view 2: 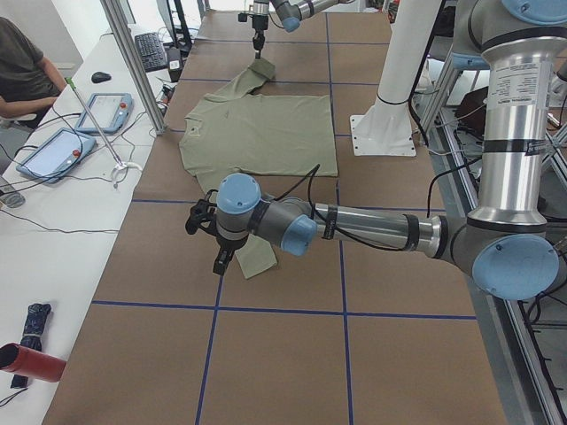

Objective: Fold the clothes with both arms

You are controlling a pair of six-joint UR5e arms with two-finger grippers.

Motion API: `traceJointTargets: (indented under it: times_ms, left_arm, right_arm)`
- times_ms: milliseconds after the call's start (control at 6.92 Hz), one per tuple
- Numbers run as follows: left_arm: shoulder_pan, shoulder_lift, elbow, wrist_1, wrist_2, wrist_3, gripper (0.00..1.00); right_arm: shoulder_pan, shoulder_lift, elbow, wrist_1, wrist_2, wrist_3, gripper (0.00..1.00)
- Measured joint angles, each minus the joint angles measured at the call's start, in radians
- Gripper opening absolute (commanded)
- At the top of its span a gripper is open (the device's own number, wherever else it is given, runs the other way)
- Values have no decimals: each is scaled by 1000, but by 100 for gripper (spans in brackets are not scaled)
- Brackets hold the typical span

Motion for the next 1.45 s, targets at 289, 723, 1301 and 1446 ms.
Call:
traceJointTargets:
  times_ms: [289, 723, 1301, 1446]
  left_arm:
    - [0, 0, 4, -1, -12, 1, 100]
    - [0, 0, 5, -1, -19, 1, 100]
    - [0, 0, 4, 0, -27, 0, 100]
    - [0, 0, 5, 0, -29, 0, 100]
  right_arm:
    - [-120, 324, -61, -217, -196, 200, 0]
    - [-285, 715, -408, -251, -409, 278, 0]
    - [-409, 850, -661, -101, -598, 295, 0]
    - [-420, 874, -708, -68, -622, 297, 0]
